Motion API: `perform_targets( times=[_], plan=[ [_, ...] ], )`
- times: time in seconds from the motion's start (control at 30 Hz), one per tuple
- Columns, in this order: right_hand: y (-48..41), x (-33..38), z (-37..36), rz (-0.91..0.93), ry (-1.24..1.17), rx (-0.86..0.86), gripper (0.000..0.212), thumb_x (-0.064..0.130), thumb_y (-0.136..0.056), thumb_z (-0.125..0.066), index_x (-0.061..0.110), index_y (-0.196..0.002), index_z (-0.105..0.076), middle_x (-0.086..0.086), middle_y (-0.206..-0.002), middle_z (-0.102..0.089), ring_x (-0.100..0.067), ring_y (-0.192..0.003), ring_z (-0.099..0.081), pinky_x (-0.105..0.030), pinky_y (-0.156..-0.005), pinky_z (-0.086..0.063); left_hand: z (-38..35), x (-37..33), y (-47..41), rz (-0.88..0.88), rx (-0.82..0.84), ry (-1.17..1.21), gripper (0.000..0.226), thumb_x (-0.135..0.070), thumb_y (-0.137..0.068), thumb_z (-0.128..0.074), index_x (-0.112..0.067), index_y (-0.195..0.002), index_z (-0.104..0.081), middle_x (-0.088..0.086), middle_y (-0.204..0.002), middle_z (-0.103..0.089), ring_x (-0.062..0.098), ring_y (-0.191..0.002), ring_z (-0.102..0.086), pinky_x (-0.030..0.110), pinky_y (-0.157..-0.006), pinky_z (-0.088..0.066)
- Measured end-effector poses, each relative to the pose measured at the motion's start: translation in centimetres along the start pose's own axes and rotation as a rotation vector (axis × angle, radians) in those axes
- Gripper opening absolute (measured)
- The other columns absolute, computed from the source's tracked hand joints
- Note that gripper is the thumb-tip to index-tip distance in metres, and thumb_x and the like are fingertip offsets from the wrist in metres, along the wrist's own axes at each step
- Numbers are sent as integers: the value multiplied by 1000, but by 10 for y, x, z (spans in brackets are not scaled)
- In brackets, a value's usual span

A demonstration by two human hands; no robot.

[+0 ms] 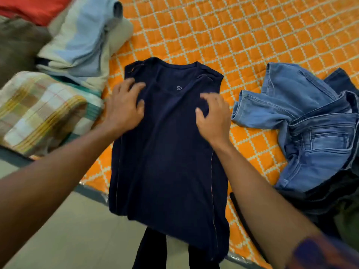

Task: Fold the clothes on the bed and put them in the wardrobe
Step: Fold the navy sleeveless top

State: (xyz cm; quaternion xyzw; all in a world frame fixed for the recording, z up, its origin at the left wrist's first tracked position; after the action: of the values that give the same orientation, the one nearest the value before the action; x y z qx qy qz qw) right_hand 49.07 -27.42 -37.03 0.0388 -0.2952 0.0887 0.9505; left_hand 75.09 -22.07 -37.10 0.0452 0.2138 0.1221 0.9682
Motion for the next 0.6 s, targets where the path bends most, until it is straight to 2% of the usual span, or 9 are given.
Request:
perform_targets(
  times=[0.07,0.13,0.17,0.2,0.27,0.33,0.4,0.5,0.6],
  plan=[
    [-58,0,-11,-76,95,-41,52,38,-92,-59,22,-141,-52,-2,-143,-50,-26,-131,-45,-44,-105,-41,-1,7,-60,53,-36,-3,56,-31,-94,-53,-18,-148,-42,15,-148,-43,40,-133,-42,51,-110,-36],
    [-101,-11,-12,-221,223,52,66,52,-93,-59,24,-150,-39,-4,-152,-39,-28,-141,-35,-48,-109,-36,1,13,-99,196,24,-46,60,-37,-97,-55,-16,-150,-37,17,-150,-41,40,-137,-38,52,-111,-34],
    [-119,-20,-13,-272,273,114,68,58,-91,-59,25,-148,-40,-4,-150,-40,-28,-140,-36,-48,-107,-37,-1,17,-117,233,68,-54,57,-38,-97,-57,-15,-147,-41,18,-147,-44,40,-136,-40,50,-109,-35],
    [-131,-27,-11,-279,280,175,61,60,-90,-61,26,-139,-47,-3,-142,-46,-28,-133,-42,-45,-102,-40,-2,19,-127,236,93,-41,51,-38,-97,-59,-13,-140,-47,19,-141,-50,39,-131,-45,48,-105,-39],
    [-149,-36,-9,-210,130,295,33,51,-93,-63,24,-111,-56,2,-113,-56,-24,-109,-55,-38,-85,-44,-6,23,-140,176,128,24,37,-36,-98,-59,-13,-126,-57,17,-126,-60,37,-116,-55,42,-90,-43],
    [-160,-41,-6,-112,25,346,17,35,-98,-61,22,-96,-51,6,-88,-51,-19,-83,-52,-35,-72,-40,-3,22,-150,150,105,67,31,-35,-98,-58,-14,-121,-61,15,-120,-64,36,-111,-58,38,-84,-43],
    [-169,-48,0,-64,-17,290,16,21,-98,-58,26,-86,-49,7,-75,-45,-14,-68,-43,-33,-64,-34,6,19,-161,178,14,145,28,-34,-97,-60,-17,-119,-64,14,-119,-65,33,-110,-59,35,-83,-42],
    [-191,-58,10,-68,-8,110,29,13,-93,-57,34,-75,-50,12,-67,-47,-4,-60,-44,-28,-59,-33,20,5,-187,154,-98,213,23,-34,-98,-59,-22,-117,-63,11,-116,-65,27,-103,-58,32,-76,-40],
    [-218,-51,5,2,47,-24,12,16,-93,-52,25,-88,-57,14,-72,-50,-12,-67,-47,-30,-64,-35,14,-4,-215,16,-191,89,22,-33,-100,-53,-23,-119,-57,10,-125,-59,30,-114,-55,40,-87,-45]
  ],
)
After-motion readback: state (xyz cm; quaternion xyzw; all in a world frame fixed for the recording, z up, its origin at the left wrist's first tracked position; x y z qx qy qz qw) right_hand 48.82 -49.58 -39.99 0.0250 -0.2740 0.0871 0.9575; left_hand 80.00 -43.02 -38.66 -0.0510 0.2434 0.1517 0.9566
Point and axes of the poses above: each hand's wrist, its own y-axis away from the middle knuckle, its own z-axis out of the back of the hand, x = y × z, the point moved 1 cm from there along -y, towards the middle knuckle
